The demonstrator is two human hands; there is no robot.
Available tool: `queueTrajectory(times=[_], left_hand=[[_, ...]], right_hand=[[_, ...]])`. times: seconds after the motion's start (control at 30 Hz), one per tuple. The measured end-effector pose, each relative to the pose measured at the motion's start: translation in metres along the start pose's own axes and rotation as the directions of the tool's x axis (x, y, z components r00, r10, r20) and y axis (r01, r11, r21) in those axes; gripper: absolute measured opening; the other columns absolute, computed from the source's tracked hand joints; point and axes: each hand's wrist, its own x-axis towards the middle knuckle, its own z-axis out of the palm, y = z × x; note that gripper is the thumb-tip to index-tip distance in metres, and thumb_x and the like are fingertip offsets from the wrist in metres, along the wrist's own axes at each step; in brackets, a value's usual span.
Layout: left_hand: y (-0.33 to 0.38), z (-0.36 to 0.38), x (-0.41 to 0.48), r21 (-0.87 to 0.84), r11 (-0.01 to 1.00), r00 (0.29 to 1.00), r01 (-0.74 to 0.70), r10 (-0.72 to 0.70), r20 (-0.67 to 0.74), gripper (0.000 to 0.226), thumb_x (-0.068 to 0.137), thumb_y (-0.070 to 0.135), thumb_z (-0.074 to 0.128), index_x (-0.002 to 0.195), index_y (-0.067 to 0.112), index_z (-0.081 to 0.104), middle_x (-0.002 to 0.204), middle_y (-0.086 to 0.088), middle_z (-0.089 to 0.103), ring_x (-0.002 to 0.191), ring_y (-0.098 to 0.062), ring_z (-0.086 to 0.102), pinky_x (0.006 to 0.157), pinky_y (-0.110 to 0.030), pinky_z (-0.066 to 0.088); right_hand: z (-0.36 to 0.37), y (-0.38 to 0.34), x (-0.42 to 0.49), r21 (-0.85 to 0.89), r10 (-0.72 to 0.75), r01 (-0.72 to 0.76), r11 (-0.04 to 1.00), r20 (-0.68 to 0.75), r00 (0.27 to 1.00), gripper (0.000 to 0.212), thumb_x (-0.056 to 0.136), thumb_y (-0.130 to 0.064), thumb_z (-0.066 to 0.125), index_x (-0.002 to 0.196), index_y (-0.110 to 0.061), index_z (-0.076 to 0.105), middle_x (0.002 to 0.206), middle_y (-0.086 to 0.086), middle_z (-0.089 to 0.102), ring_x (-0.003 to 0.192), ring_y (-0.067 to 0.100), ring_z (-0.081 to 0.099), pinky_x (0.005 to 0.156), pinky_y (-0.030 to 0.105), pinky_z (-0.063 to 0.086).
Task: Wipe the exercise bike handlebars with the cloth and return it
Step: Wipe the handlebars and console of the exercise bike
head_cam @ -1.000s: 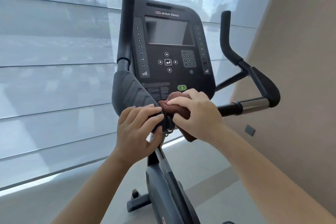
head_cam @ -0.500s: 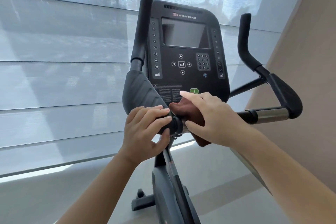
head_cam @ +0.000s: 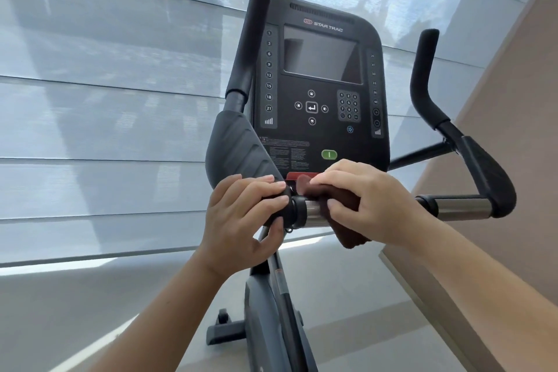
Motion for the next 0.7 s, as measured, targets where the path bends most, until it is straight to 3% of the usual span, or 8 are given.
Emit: queueTrajectory(times=[0.1, 0.2, 0.37, 0.43, 0.53, 0.6, 0.7], left_hand=[[0.002, -0.001, -0.001, -0.007, 1.000, 1.000, 0.018, -0.018, 0.006, 0.013, 0.081, 0.020, 0.050, 0.090, 0.016, 0.059, 0.094, -0.005, 0.071, 0.098, -0.018, 0.061, 0.089, -0.034, 0.039], [0.002, -0.002, 0.000, -0.015, 1.000, 1.000, 0.019, -0.018, 0.014, 0.013, 0.081, 0.020, 0.051, 0.090, 0.016, 0.061, 0.094, -0.005, 0.071, 0.098, -0.018, 0.061, 0.089, -0.034, 0.039], [0.001, -0.003, -0.001, 0.001, 1.000, 0.999, 0.024, -0.024, 0.038, 0.014, 0.083, 0.022, 0.050, 0.092, 0.017, 0.059, 0.096, -0.005, 0.071, 0.100, -0.018, 0.060, 0.090, -0.034, 0.038], [0.002, -0.002, -0.001, 0.001, 0.999, 0.999, 0.034, -0.034, 0.043, 0.014, 0.082, 0.020, 0.051, 0.093, 0.017, 0.059, 0.097, -0.006, 0.071, 0.101, -0.018, 0.059, 0.090, -0.035, 0.039], [0.001, -0.004, -0.001, -0.005, 1.000, 0.997, 0.029, -0.028, 0.072, 0.015, 0.081, 0.018, 0.052, 0.094, 0.015, 0.059, 0.098, -0.008, 0.070, 0.101, -0.020, 0.058, 0.089, -0.036, 0.038], [0.000, -0.006, -0.001, 0.000, 1.000, 0.994, 0.022, -0.022, 0.104, 0.016, 0.081, 0.016, 0.053, 0.094, 0.013, 0.063, 0.099, -0.009, 0.069, 0.102, -0.021, 0.058, 0.088, -0.037, 0.038], [0.003, -0.008, 0.001, 0.010, 0.999, 0.993, 0.036, -0.037, 0.110, 0.020, 0.079, 0.014, 0.054, 0.085, 0.006, 0.071, 0.097, -0.010, 0.069, 0.099, -0.024, 0.060, 0.085, -0.038, 0.040]], right_hand=[[-0.014, 0.020, -0.009, -0.029, 0.070, -0.070, 0.997, 0.016, 0.997, 0.032, 0.075, -0.029, 0.048, 0.103, -0.031, 0.065, 0.100, -0.009, 0.063, 0.093, 0.018, 0.056, 0.082, 0.040, 0.048], [-0.007, 0.009, -0.001, -0.069, 0.032, -0.030, 0.997, 0.030, 0.999, 0.028, 0.078, -0.027, 0.052, 0.103, -0.031, 0.065, 0.099, -0.009, 0.062, 0.092, 0.018, 0.055, 0.082, 0.037, 0.047], [0.021, -0.014, 0.004, -0.048, -0.101, 0.093, 0.995, -0.199, 0.975, 0.037, 0.075, -0.034, 0.046, 0.105, -0.024, 0.065, 0.097, -0.004, 0.064, 0.084, 0.018, 0.055, 0.074, 0.034, 0.049], [0.030, -0.002, -0.008, -0.147, -0.161, 0.112, 0.983, -0.386, 0.909, 0.034, 0.074, -0.029, 0.049, 0.100, -0.016, 0.068, 0.095, 0.004, 0.066, 0.082, 0.023, 0.057, 0.070, 0.036, 0.051], [0.052, 0.020, -0.030, -0.347, -0.192, -0.053, 0.937, -0.633, 0.750, 0.031, 0.075, -0.021, 0.052, 0.095, -0.007, 0.070, 0.097, 0.018, 0.068, 0.084, 0.036, 0.062, 0.070, 0.044, 0.054], [0.067, 0.026, -0.035, -0.337, -0.163, -0.153, 0.929, -0.745, 0.647, 0.031, 0.076, -0.021, 0.051, 0.094, -0.005, 0.071, 0.098, 0.021, 0.068, 0.086, 0.040, 0.062, 0.072, 0.048, 0.054], [0.089, 0.007, -0.023, -0.246, -0.130, -0.158, 0.956, -0.842, 0.523, 0.028, 0.076, -0.021, 0.052, 0.097, -0.011, 0.067, 0.100, 0.020, 0.068, 0.092, 0.040, 0.060, 0.080, 0.046, 0.051]])
